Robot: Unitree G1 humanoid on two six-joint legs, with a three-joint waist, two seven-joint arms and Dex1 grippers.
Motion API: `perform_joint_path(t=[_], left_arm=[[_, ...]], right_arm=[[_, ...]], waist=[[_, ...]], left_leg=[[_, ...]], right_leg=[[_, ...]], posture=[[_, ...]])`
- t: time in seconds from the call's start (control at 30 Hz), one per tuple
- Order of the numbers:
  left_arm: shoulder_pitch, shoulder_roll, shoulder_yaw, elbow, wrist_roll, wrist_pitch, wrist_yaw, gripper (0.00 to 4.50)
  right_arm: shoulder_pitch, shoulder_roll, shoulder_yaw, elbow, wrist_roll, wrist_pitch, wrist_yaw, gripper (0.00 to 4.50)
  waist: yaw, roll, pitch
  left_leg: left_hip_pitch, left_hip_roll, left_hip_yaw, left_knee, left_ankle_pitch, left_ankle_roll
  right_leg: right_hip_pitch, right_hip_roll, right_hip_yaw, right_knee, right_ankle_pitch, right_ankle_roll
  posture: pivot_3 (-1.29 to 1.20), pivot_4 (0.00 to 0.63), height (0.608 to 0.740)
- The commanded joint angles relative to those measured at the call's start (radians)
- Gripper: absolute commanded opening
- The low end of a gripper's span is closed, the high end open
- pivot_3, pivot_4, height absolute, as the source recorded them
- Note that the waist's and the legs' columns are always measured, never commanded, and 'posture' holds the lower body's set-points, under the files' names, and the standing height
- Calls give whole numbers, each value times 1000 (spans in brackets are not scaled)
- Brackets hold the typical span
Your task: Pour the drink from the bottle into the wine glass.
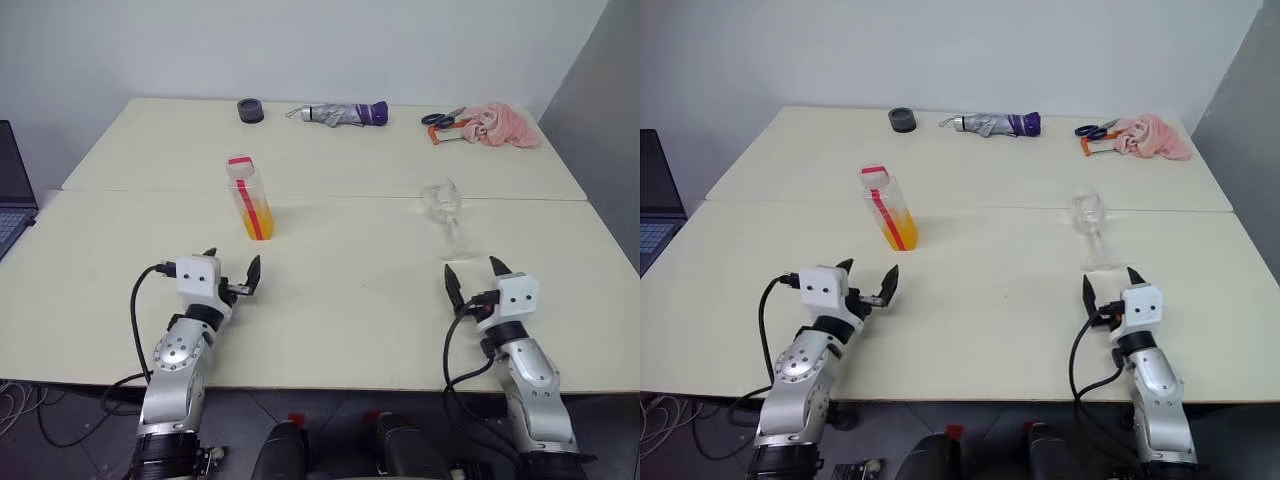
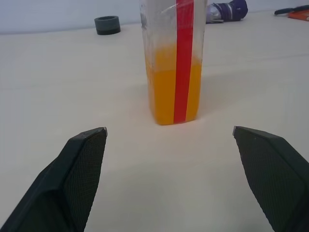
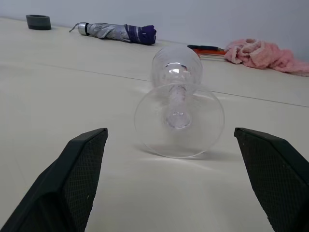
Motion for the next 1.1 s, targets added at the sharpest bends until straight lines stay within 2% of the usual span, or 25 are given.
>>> perform_joint_path(t=[0.03, 0.3, 0.5, 0.87, 1.0, 1.1], left_arm=[[-15, 9, 2, -29, 8, -30, -5, 4480], [-24, 21, -1, -27, 7, 8, -11, 4480], [-36, 57, 5, -2, 35, -31, -19, 4480], [-45, 36, -18, -9, 25, -7, -30, 4480], [-74, 22, -20, -19, 24, 30, -7, 4480], [-101, 19, -17, -27, 20, 69, 3, 4480]], right_arm=[[-12, -1, -13, -25, 10, -21, -8, 4500], [-16, 2, -6, -32, 6, -14, -16, 4500], [-10, 3, 7, -42, 1, -7, -10, 4500], [0, 13, 11, -69, 13, 13, -9, 4500], [18, -37, 47, -140, 55, 42, 97, 4500], [28, -129, 100, -238, 121, 116, 241, 4500]], waist=[[0, 0, 0], [0, 0, 0], [0, 0, 0], [0, 0, 0], [0, 0, 0], [0, 0, 0]], left_leg=[[0, 0, 0, 0, 0, 0], [0, 0, 0, 0, 0, 0], [0, 0, 0, 0, 0, 0], [0, 0, 0, 0, 0, 0], [0, 0, 0, 0, 0, 0], [0, 0, 0, 0, 0, 0]], right_leg=[[0, 0, 0, 0, 0, 0], [0, 0, 0, 0, 0, 0], [0, 0, 0, 0, 0, 0], [0, 0, 0, 0, 0, 0], [0, 0, 0, 0, 0, 0], [0, 0, 0, 0, 0, 0]], posture=[[0, 150, 740], [0, 150, 740], [0, 150, 740], [0, 150, 740], [0, 150, 740], [0, 150, 740]])
